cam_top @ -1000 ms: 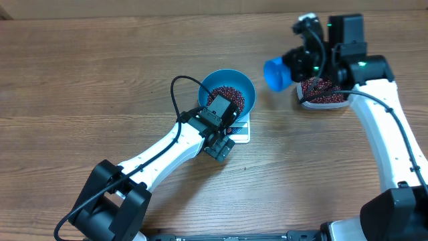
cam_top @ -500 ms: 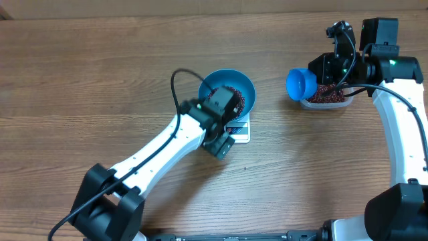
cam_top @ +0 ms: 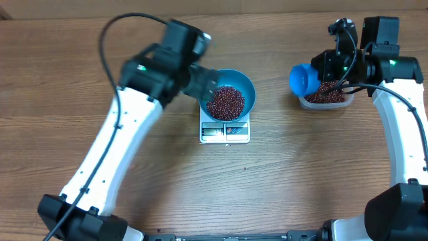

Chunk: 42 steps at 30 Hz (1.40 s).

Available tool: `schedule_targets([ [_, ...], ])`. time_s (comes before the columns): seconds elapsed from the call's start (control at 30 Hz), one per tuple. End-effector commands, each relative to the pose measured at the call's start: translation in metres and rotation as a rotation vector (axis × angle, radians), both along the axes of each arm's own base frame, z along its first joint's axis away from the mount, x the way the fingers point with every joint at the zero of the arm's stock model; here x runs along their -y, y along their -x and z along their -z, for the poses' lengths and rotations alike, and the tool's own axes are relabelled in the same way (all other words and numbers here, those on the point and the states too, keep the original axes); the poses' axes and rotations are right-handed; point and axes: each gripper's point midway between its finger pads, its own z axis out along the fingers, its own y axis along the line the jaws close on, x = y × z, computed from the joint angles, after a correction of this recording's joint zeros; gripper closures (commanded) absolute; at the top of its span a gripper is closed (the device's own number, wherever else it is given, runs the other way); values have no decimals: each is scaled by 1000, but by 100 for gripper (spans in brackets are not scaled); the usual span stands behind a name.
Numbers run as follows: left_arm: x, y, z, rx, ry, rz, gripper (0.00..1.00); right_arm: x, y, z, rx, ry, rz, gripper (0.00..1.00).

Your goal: Scoop item into bowl and weigh 150g on scale

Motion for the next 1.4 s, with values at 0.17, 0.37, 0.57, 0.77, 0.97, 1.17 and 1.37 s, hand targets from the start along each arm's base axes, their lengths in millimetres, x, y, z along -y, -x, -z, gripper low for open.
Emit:
schedule_targets([
  [0.17, -37, -58, 29, -49, 182, -137, 2, 25, -9, -27, 81, 60, 110, 96],
  [0.37, -28, -77, 46, -144, 244, -118, 0, 48, -8, -27, 75, 37, 176, 97],
  [0.57, 11, -87, 70, -191, 284, 36, 0, 56, 4, -20, 17, -18, 181, 96],
  [0.77, 29, -79, 127, -330, 257, 53, 26, 56, 8, -15, -11, -21, 182, 96],
  [0.97, 39, -69, 136, -362, 225, 90, 46, 56, 8, -13, -16, -21, 182, 96],
  [1.17, 30, -67, 144, -351, 107, 57, 65, 56, 7, -12, -18, -22, 182, 96],
  [1.37, 29, -67, 149, -356, 92, 53, 68, 56, 8, -12, -19, -22, 182, 96],
])
